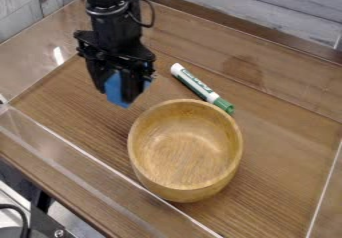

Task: Remove the blue block from inside the brown bowl and put it on the table

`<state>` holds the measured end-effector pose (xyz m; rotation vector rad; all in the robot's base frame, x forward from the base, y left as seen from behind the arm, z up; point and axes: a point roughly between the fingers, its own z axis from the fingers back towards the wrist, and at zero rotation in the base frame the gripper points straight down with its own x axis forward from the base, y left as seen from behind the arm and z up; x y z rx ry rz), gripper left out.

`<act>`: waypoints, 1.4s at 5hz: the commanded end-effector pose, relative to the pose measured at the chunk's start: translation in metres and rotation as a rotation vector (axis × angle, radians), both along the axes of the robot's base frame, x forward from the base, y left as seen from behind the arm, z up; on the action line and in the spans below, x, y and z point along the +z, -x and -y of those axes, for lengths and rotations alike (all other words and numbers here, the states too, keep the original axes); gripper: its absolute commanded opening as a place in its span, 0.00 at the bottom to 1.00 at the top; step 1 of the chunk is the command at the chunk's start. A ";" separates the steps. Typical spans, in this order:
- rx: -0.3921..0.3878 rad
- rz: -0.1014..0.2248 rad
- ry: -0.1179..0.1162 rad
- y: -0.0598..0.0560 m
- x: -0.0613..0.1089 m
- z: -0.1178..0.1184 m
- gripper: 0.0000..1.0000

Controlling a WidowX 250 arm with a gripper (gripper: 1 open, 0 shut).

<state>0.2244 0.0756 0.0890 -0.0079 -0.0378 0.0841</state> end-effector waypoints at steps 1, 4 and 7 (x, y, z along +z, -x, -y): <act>0.005 0.024 -0.025 -0.003 0.004 -0.011 0.00; 0.019 0.002 -0.060 -0.003 -0.011 -0.033 0.00; 0.037 -0.013 -0.067 -0.002 -0.015 -0.044 1.00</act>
